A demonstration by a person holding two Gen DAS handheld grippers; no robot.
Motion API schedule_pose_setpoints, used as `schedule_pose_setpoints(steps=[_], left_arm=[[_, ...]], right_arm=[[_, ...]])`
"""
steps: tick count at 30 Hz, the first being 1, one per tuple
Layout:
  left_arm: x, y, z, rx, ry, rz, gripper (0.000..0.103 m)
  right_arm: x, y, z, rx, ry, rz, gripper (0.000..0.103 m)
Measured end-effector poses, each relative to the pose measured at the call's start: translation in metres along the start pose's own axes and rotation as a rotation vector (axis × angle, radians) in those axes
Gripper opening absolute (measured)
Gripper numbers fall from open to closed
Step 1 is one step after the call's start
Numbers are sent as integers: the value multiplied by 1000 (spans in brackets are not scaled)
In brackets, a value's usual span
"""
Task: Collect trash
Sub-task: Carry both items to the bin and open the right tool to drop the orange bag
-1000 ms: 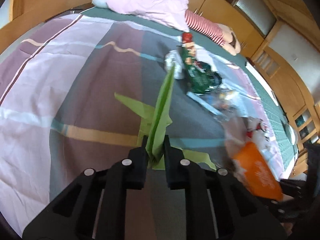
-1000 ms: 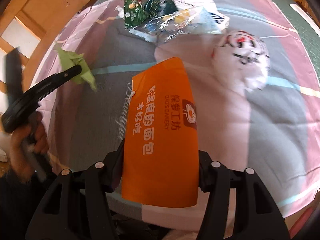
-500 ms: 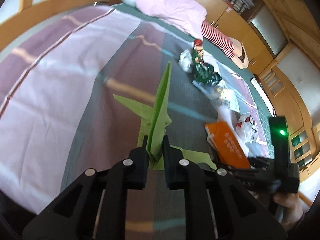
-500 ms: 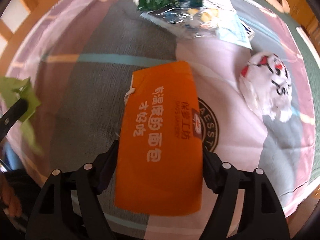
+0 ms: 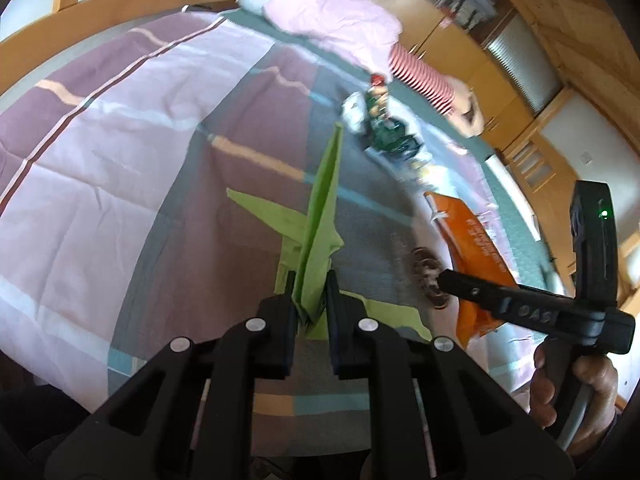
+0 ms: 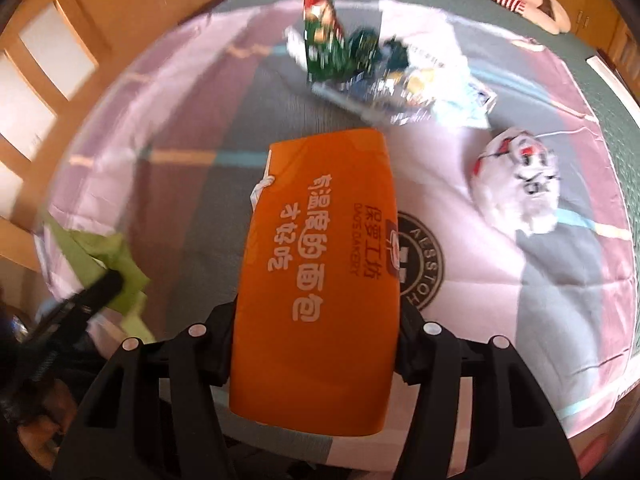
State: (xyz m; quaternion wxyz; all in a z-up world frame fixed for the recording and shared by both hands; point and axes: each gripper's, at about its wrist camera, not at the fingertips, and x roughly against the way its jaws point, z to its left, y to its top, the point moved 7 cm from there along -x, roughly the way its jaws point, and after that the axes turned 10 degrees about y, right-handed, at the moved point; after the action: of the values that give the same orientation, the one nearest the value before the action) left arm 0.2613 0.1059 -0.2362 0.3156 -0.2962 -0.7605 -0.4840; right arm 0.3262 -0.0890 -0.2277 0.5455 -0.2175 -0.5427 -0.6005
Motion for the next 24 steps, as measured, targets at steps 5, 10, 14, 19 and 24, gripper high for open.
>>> schedule_pose_setpoints(steps=[5,10,14,19,24], left_arm=[[38,9,-9,32,-211,-127,14],[61,3,-9,81,-318,-137,14],[93,-8,-17,53,-325,-150,14],[141,-28,-53,-48,-346,-178,14],[171,-69,-112,-210,-368,-191,14]], right_arm=[[67,-9,15,39,34,-157,58],[137,-32,19,60,55,-282,58],[178,-57,9,27,62,-342,58],[212,-101,-14,-27,29,-373,58],[233,-148,-43,-108,-26,-365,58]])
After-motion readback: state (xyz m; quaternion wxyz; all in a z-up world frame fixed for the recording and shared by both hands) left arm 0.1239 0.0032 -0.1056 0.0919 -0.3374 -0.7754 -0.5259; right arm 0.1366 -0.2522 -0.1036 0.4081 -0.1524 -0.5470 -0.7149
